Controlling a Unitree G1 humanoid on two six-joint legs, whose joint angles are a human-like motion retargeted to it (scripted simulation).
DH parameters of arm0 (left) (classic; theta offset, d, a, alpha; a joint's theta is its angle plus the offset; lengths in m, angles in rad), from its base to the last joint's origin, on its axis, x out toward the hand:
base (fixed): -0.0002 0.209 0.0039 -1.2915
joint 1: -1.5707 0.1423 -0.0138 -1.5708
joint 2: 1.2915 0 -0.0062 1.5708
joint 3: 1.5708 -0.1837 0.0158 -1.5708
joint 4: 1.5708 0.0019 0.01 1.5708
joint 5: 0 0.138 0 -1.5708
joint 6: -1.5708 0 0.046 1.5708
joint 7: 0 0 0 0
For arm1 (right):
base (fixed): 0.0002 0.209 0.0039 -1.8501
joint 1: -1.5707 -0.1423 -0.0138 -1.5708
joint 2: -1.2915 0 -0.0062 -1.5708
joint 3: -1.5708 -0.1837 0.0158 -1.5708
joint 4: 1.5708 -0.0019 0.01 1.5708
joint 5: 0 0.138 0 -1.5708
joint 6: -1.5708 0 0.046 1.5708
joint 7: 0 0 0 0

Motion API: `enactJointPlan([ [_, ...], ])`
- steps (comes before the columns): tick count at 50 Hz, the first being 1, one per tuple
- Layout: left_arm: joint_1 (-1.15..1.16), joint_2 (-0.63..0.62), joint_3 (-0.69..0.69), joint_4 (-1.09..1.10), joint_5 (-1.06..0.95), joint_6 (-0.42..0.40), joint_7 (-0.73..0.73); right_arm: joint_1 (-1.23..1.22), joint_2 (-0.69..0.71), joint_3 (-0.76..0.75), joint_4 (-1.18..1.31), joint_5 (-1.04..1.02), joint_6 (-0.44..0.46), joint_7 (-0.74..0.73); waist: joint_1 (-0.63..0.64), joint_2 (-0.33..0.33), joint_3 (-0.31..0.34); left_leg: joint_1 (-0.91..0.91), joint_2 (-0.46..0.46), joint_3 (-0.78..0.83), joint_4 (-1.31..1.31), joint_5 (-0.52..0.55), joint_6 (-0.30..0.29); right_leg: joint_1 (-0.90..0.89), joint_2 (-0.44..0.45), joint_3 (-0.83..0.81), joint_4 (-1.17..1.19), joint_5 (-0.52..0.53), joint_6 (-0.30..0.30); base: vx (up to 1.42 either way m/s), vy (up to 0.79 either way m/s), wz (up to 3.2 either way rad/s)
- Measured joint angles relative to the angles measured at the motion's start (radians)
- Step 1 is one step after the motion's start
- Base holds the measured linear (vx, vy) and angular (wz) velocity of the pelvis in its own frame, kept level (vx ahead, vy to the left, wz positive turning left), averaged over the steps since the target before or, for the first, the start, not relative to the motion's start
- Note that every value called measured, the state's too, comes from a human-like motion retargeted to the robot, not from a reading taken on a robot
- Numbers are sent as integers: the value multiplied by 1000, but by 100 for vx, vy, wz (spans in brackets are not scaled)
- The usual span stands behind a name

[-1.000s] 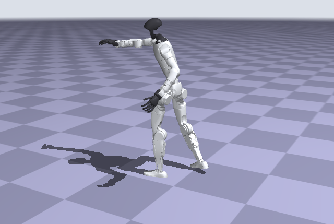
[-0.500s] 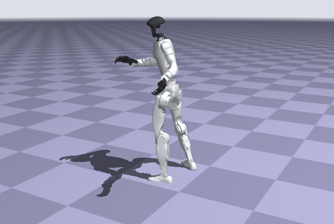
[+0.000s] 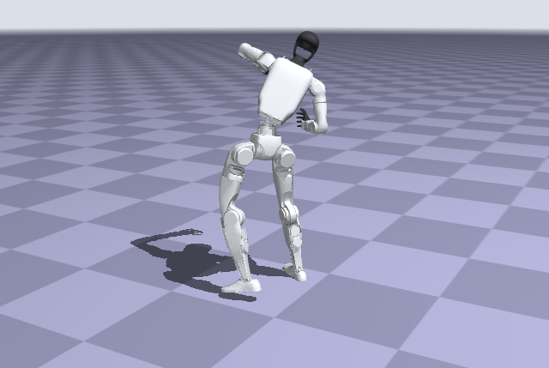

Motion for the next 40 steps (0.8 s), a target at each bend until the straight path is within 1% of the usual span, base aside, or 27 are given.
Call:
enactJointPlan([
  [2,59,-28,0,-43,208,-35,-67,30,-50,-4,-20,81,-25,105,-80,-55,7,-15,20,4,83,-16,22,-54,13,71,41,-12,43,-2,-4,-227],
  [3,76,-48,0,-50,278,-46,-73,42,-59,-23,-26,113,-25,145,-102,-86,25,-23,19,-13,105,-12,24,-65,17,102,28,-8,63,-1,-4,-214],
  [5,128,-98,0,-44,322,-56,-42,74,-58,-72,-30,130,-56,90,-117,-143,56,-28,6,-73,123,-8,19,-43,28,158,-64,29,77,-2,-4,-207],
  [7,191,-140,3,-38,375,-80,9,134,-110,-112,-20,153,-66,64,-110,-184,51,-23,-21,-173,107,-24,-11,20,36,207,-216,93,64,0,-3,-187],
  [9,252,-176,28,-54,307,-88,14,181,-142,-190,-17,175,-71,70,-77,-219,60,-23,-50,-263,82,-45,-35,32,44,242,-260,126,93,2,-1,-144],
  [11,322,-185,73,-101,280,-110,30,241,-181,-261,-22,213,-84,76,-48,-233,50,-22,-62,-330,40,-63,-59,32,63,264,-264,135,110,3,0,-88],
  [15,500,-170,184,-216,153,-124,89,325,-209,-369,-55,222,-91,72,3,-240,22,-24,-40,-375,-52,-50,-81,48,96,258,-264,133,95,1,1,-1],
  [18,654,-162,296,-289,49,-121,113,316,-187,-404,-118,166,-84,55,52,-249,1,-32,-16,-340,-58,-55,-58,72,99,220,-264,123,85,0,2,71],
  [19,714,-167,340,-303,16,-118,104,295,-173,-405,-147,158,-87,54,72,-256,-12,-38,-11,-320,-40,-70,-35,79,93,196,-262,120,107,0,3,104],
  [20,778,-177,385,-314,-16,-115,90,271,-159,-404,-178,157,-91,57,92,-263,-28,-47,-6,-298,-16,-90,-7,86,84,168,-259,116,141,-1,4,115],
  [22,894,-210,469,-312,-98,-88,98,182,-113,-364,-245,93,-67,50,146,-263,-43,-36,4,-284,-54,-105,-1,102,93,135,-264,111,86,-4,4,125],
  [23,947,-231,504,-298,-122,-77,95,124,-87,-340,-282,72,-64,50,175,-271,-51,-37,4,-290,-64,-112,9,111,92,111,-264,110,83,-6,5,140],
  [25,1056,-275,563,-265,-167,-56,81,9,-33,-265,-346,42,-63,41,239,-292,-92,-45,-3,-339,-86,-126,32,132,88,56,-264,103,73,-4,6,160],
  [28,1148,-352,632,-225,-185,-38,95,-220,24,-170,-398,-41,-44,53,366,-334,-110,-80,-29,-465,-116,-120,35,158,74,-49,-251,92,72,-3,10,196],
  [30,1200,-418,657,-204,-289,-30,95,-369,13,-124,-393,-82,-25,59,475,-369,-110,-101,-49,-549,-139,-109,25,142,57,-131,-163,53,110,0,12,214],
  [33,1250,-532,692,-149,-457,-32,115,-607,-88,-23,-272,-172,46,91,650,-408,-79,-140,-80,-666,-170,-87,9,171,41,-237,-157,43,72,0,12,212],
  [35,1289,-591,726,-103,-508,-39,121,-804,-176,92,-70,-210,93,93,772,-428,-63,-153,-92,-726,-197,-77,5,166,31,-296,-107,24,57,3,11,169],
  [37,1346,-606,789,-94,-641,-14,153,-1048,-221,285,300,-273,86,14,887,-450,-71,-166,-91,-755,-227,-55,-7,110,13,-338,17,-2,55,6,10,121],
  [38,1382,-618,832,-90,-632,-34,159,-1165,-225,389,512,-300,98,-20,939,-459,-55,-157,-102,-769,-249,-48,-7,131,10,-354,-8,1,38,6,12,96],
  [40,1462,-617,922,-108,-666,-67,153,-1362,-201,613,972,-379,133,-42,1039,-469,-31,-145,-108,-788,-275,-43,-11,147,4,-384,-4,-2,4,7,12,73],
])
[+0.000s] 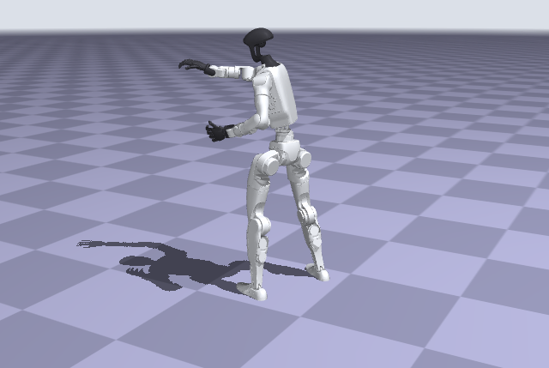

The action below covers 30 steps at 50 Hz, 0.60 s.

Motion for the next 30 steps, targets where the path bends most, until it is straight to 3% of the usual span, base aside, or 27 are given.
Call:
enactJointPlan([
  [2,86,0,90,-38,-51,9,-27,-65,19,78,316,9,36,116,95,-9,16,-2,-6,-14,-12,1,3,5,-5,-30,3,5,-17,11,12,58],
  [3,132,9,141,-52,-61,17,28,-73,22,69,423,21,64,139,133,-16,26,1,-11,-21,-19,3,5,20,-7,-45,-14,14,-25,13,13,65],
  [5,240,-25,241,-156,-387,10,-74,-38,-32,-23,459,89,69,130,194,-14,33,4,-22,-44,-31,9,6,46,-10,-84,-34,37,-26,14,14,83],
  [7,354,-35,347,-218,-563,9,-114,103,-109,-200,227,176,36,10,210,-9,34,14,-27,-76,-45,18,-2,74,-11,-120,-35,60,-22,17,15,100],
  [10,487,-17,463,-290,-365,34,-142,410,-158,-456,-237,121,5,-72,192,-8,33,30,-32,-129,-59,26,-11,104,-15,-153,-11,90,-23,17,14,89],
  [12,507,-66,479,-341,-540,45,-108,563,-125,-573,-485,78,13,-39,160,-2,29,44,-29,-152,-63,30,-23,101,-21,-155,38,102,-33,15,13,51],
  [15,480,-48,485,-365,-443,76,-142,607,-75,-647,-607,18,-3,89,112,7,7,63,-17,-163,-61,28,-48,86,-26,-149,108,121,-53,9,11,4],
  [18,285,-42,375,-335,-577,23,-57,397,-10,-500,-327,-9,70,-16,104,-2,-27,80,-14,-125,-54,22,-55,50,-42,-120,167,132,-56,2,10,-60],
  [20,103,35,267,-230,-216,1,-60,212,31,-337,-1,14,86,-88,108,-5,-47,81,-18,-100,-40,13,-58,31,-54,-95,183,137,-45,-4,7,-70],
  [23,-125,25,120,-61,-175,-4,-15,72,81,-224,330,264,66,-47,105,-16,-51,59,-34,-77,-18,14,-56,17,-65,-64,157,151,-17,-8,8,-39],
  [26,-189,-83,116,29,-605,-89,23,17,74,-222,397,511,6,-76,71,-22,-25,29,-45,-60,-10,31,-60,9,-63,-43,106,162,-6,-11,9,-17],
  [27,-181,-98,138,58,-585,-109,76,21,61,-238,351,541,-18,-120,54,-20,-10,26,-45,-53,-13,38,-62,11,-58,-39,84,164,-8,-13,9,-26],
  [28,-164,-88,157,127,-293,-112,249,52,35,-270,265,546,-45,-196,40,-12,-1,20,-45,-48,-15,42,-59,14,-51,-39,58,165,-12,-14,9,-43],
  [29,-122,-151,197,86,-512,-118,149,95,17,-311,154,563,-79,-229,36,-7,15,22,-41,-32,-24,51,-62,14,-43,-41,33,166,-15,-15,9,-68],
  [30,-68,-251,247,-10,-986,-125,-88,142,1,-357,31,586,-115,-240,36,-4,36,26,-36,-11,-38,62,-69,14,-35,-44,9,166,-18,-16,7,-95],
])
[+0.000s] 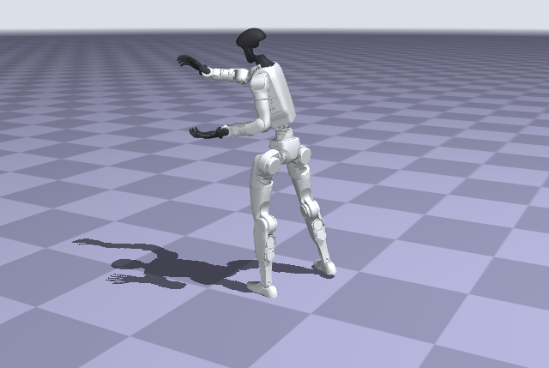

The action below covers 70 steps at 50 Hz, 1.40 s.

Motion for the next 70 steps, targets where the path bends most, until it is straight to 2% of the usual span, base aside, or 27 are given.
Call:
enactJointPlan([
  [2,65,34,60,114,599,-10,319,156,-41,-109,-277,8,-81,-70,7,7,39,4,11,42,-12,3,16,5,17,-36,-46,-11,5,-16,5,-118],
  [3,118,3,100,111,620,9,331,247,-44,-161,-400,11,-116,-63,16,5,53,4,16,70,-18,5,25,4,24,-58,-62,-19,10,-17,3,-141],
  [5,215,-60,196,83,216,2,171,428,-37,-244,-592,27,-186,-21,31,8,66,-6,47,120,-5,-4,11,-8,43,-102,-59,-45,20,-18,2,-155],
  [7,300,-119,231,177,424,39,259,627,-4,-326,-734,-8,-192,14,47,4,77,-15,55,187,12,-18,43,-2,44,-117,-68,-58,24,-18,4,-176],
  [8,320,-210,261,138,10,40,167,721,25,-356,-787,3,-184,34,65,-1,88,-16,51,230,10,-15,77,-6,30,-118,-56,-65,22,-18,5,-196],
  [9,342,-260,290,127,-167,45,128,807,57,-376,-823,18,-183,49,71,-2,88,-19,55,269,16,-18,92,-7,20,-123,-44,-70,18,-18,5,-202],
  [13,402,-341,405,84,-225,21,1,1133,171,-420,-899,105,-235,115,51,18,36,-40,113,416,87,-52,58,1,-17,-164,23,-101,0,-15,4,-207],
  [15,419,-283,413,56,-225,-57,61,1281,203,-441,-936,129,-239,122,24,37,-2,-43,132,499,108,-64,56,-8,-57,-180,74,-130,-2,-12,1,-228],
  [17,389,-275,457,18,-200,-32,-28,1400,227,-467,-965,170,-239,192,-7,67,-41,-49,179,590,171,-86,26,-1,-81,-225,95,-153,-7,-13,-2,-252],
  [22,343,-21,544,48,-67,-116,-99,1605,196,-523,-1041,172,-173,259,-97,159,-183,-19,292,876,313,-133,-24,4,-163,-513,171,-147,-32,-7,-11,-309],
  [25,307,162,602,31,-61,-160,-135,1652,169,-558,-1071,175,-176,310,-150,183,-248,43,272,1080,304,-103,-11,-26,-214,-645,166,-116,-17,-2,-26,-315],
  [30,121,491,676,-54,2,-188,-120,1651,186,-600,-1133,217,-173,304,-326,258,-255,161,282,1249,445,-37,104,-106,-229,-407,90,-144,21,8,-40,-247],
  [32,21,660,649,-82,137,-185,-92,1631,169,-575,-1148,243,-177,357,-440,299,-249,178,334,1194,567,-10,163,-162,-258,-282,212,-193,19,17,-35,-245],
  [35,-183,882,500,-148,344,-174,-4,1562,170,-481,-1151,264,-165,393,-611,386,-217,140,345,958,618,43,131,-155,-141,-124,88,-179,-29,10,-26,-292],
  [38,-651,1075,69,-153,767,-42,117,1484,149,-403,-1147,249,-122,432,-790,432,-138,86,276,666,623,18,74,-164,-54,28,35,-166,-34,14,-12,-293],
  [40,-1203,970,-430,-44,1027,90,135,1471,112,-453,-1147,236,-99,446,-822,467,-73,86,213,539,595,-13,63,-157,-7,130,-19,-140,-19,16,-5,-299],
  [42,-1596,824,-890,196,1210,198,60,1458,171,-396,-1125,198,-107,399,-901,413,-62,90,166,484,550,-48,78,-171,29,233,-55,-123,-12,19,-4,-296],
  [45,-1752,625,-1169,612,1739,306,-132,1415,67,-379,-1098,345,-61,496,-1020,430,9,89,124,467,494,-120,139,-224,68,365,-22,-131,50,20,2,-274],
  [47,-1690,496,-1169,894,2280,277,-227,1378,-49,-396,-1090,227,-132,393,-1114,466,46,80,100,453,446,-148,145,-213,99,440,-89,-100,83,20,7,-250],
  [49,-1641,414,-1169,1060,2390,279,-142,1337,-30,-396,-1087,193,-127,410,-1174,396,87,71,73,439,400,-166,119,-191,123,523,-170,-63,120,17,4,-258],
  [50,-1627,369,-1169,1117,2323,295,-60,1330,19,-414,-1092,192,-134,407,-1182,327,102,72,60,437,380,-174,105,-205,133,558,-143,-72,187,16,7,-249],
  [53,-1578,406,-1169,960,2029,210,68,1374,135,-487,-1088,149,-147,398,-1196,186,139,48,36,454,337,-188,90,-152,133,657,-266,-15,129,13,15,-204],
  [55,-1528,423,-1159,811,2061,186,53,1457,149,-585,-1099,168,-161,407,-1195,146,144,23,47,492,353,-198,115,-136,129,678,-263,-21,171,19,15,-129],
  [58,-1462,416,-1089,620,2019,178,56,1519,172,-677,-1113,125,-149,369,-1169,123,152,4,75,565,268,-180,82,-128,135,721,-268,-27,111,14,15,-72],
  [63,-1196,400,-827,285,1935,172,62,1587,189,-792,-1249,20,-143,329,-1114,114,107,-57,161,687,242,-111,58,-74,145,711,-265,-56,135,20,15,-7],
  [66,-945,376,-663,115,1785,154,140,1525,190,-782,-1346,-146,-111,245,-1036,123,78,-59,193,680,189,4,-6,-46,178,732,-267,-71,64,16,14,-14],
  [70,-559,310,-430,-91,1490,110,118,1285,211,-685,-1390,-340,-51,156,-914,88,44,-40,199,636,220,-35,8,10,182,711,-262,-100,47,21,16,41],
])
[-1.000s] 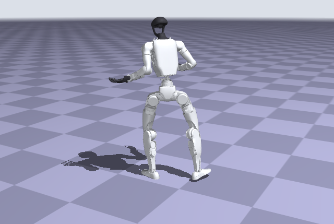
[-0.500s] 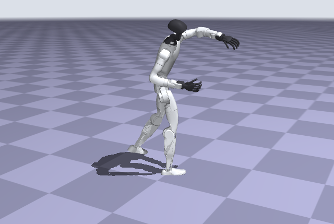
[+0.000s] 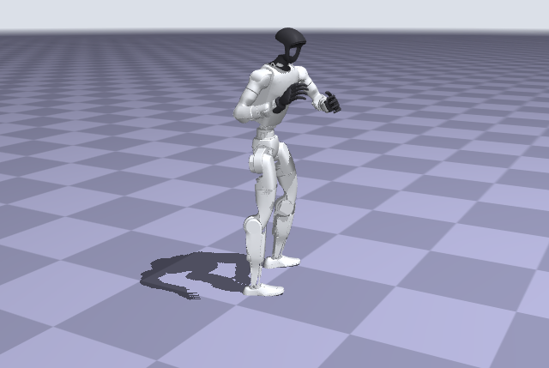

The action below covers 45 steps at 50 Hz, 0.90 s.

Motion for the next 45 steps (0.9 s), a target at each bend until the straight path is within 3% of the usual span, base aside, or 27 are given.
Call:
enactJointPlan([
  [2,164,-131,50,-8,-241,23,-24,-120,10,43,30,-47,40,18,102,-15,-48,-2,-23,-34,-1,-34,47,-16,-5,-58,83,-49,41,22,17,111],
  [3,265,-155,82,-32,-354,21,-47,-175,14,77,56,-93,62,32,141,-27,-73,-2,-30,-56,-14,-35,50,6,-8,-89,63,-52,-5,19,14,138],
  [5,425,-224,100,-72,-680,10,-58,-300,-33,139,131,-160,117,36,249,-50,-103,-9,-53,-110,-36,-38,61,18,-26,-213,99,-91,-32,19,14,156],
  [8,549,-179,89,-94,-738,12,-102,-495,-228,262,342,-271,208,-21,457,-73,-131,-40,-73,-187,-54,-45,46,15,-68,-473,190,-150,-44,19,14,148],
  [10,567,-95,80,-105,-680,-52,-65,-666,-378,421,604,-319,254,-121,594,-93,-140,-58,-85,-229,-65,-48,22,19,-94,-622,236,-160,-44,17,11,125],
  [12,605,-40,96,-109,-759,-93,-110,-902,-465,689,1003,-312,269,-142,713,-106,-137,-57,-97,-259,-92,-40,-21,35,-108,-717,252,-142,-40,15,9,100],
  [13,643,-31,128,-113,-853,-66,-178,-1026,-473,846,1223,-299,276,-91,763,-108,-135,-51,-102,-270,-109,-33,-46,43,-110,-750,253,-129,-42,16,8,81],
  [15,722,-23,189,-133,-920,-56,-240,-1145,-470,997,1541,-199,273,83,851,-104,-131,-41,-107,-291,-136,-23,-90,62,-108,-805,249,-103,-45,17,8,76],
  [18,842,-27,320,-171,-1017,-81,-290,-1223,-463,884,1829,45,279,58,923,-82,-115,-27,-112,-341,-164,-14,-124,103,-94,-881,241,-70,-57,18,7,95],
  [20,928,-52,420,-207,-1078,-51,-321,-1213,-500,734,1779,169,253,-9,934,-56,-101,-15,-113,-382,-180,-10,-131,133,-80,-924,241,-53,-69,18,5,117],
  [23,1019,-94,513,-273,-1126,-11,-339,-1017,-513,569,1485,124,204,-90,907,-41,-92,15,-119,-438,-211,-6,-117,164,-68,-941,270,-36,-85,19,4,108],
  [27,923,-121,475,-365,-890,-40,-241,-693,-462,423,1039,-84,212,-132,858,-31,-118,51,-119,-465,-233,-17,-63,135,-90,-838,384,-15,-92,18,1,42],
  [31,589,-137,369,-418,-543,24,-108,-362,-263,251,657,-135,167,-26,771,-35,-162,81,-112,-441,-206,-57,-13,54,-106,-599,532,12,-51,16,-3,-35],
  [35,134,-128,215,-326,-191,100,33,-106,-48,287,440,-108,120,38,595,-45,-201,113,-89,-374,-147,-100,-4,-18,-90,-375,592,-30,0,15,-6,-106],
  [40,-535,-173,-55,220,171,214,168,122,-19,395,373,33,70,76,345,-47,-248,160,-84,-195,-69,-149,21,-93,-200,-466,466,-85,4,15,-8,-184],
  [43,-858,-203,-285,833,410,278,190,134,-87,433,362,107,34,87,189,-56,-261,226,-104,-66,-95,-168,46,-126,-220,-581,318,-44,33,17,-12,-216],
  [45,-940,-224,-442,1246,550,294,186,129,-149,444,339,155,6,110,82,-43,-285,277,-119,15,-136,-170,66,-145,-198,-591,252,-6,34,19,-15,-210],
])
